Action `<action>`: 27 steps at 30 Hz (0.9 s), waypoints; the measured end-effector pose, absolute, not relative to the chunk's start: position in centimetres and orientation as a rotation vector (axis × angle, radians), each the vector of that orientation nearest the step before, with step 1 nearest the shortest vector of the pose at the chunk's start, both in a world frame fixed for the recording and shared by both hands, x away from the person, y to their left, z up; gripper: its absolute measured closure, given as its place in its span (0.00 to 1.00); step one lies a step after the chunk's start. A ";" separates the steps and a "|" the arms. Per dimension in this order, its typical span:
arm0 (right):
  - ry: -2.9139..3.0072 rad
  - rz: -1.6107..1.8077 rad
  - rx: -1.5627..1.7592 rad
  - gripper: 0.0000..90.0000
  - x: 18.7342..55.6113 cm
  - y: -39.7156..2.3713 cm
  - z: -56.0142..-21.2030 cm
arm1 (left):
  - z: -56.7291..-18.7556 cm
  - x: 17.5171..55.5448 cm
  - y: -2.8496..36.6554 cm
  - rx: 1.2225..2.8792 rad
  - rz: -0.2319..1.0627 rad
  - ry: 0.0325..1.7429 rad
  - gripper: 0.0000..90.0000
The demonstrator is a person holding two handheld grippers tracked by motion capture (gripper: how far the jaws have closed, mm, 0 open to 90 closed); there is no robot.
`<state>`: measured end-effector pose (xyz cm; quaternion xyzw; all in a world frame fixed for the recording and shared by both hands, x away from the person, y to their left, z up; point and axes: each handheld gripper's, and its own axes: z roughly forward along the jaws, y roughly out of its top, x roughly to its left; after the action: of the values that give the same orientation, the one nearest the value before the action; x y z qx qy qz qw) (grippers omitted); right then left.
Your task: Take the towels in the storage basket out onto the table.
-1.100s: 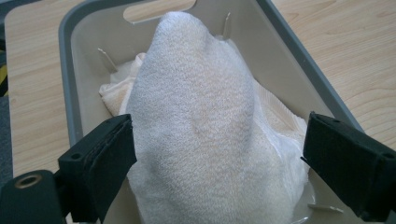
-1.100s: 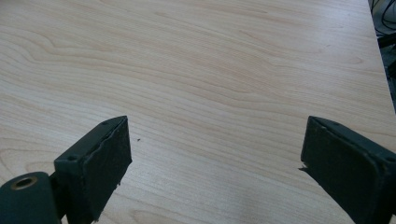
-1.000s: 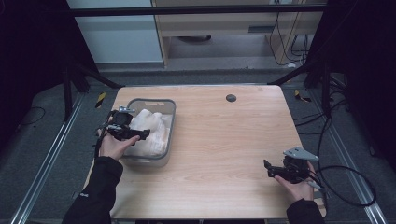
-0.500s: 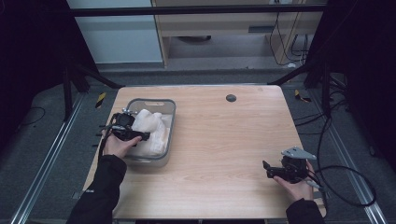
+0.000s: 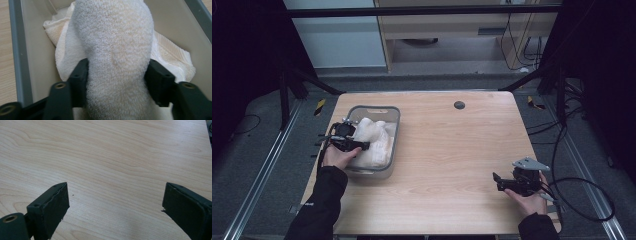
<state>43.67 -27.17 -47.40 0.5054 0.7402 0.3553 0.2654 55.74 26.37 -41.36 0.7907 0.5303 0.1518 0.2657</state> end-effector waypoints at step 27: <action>2.020 0.958 1.358 0.08 43.8 -27.1 -47.5 | -38.0 53.9 27.1 2.059 0.524 1.371 0.80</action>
<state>43.78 -27.08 -47.55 0.5012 0.7458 0.3536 0.2600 53.87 27.09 -37.98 0.7764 0.5170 0.1975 0.3014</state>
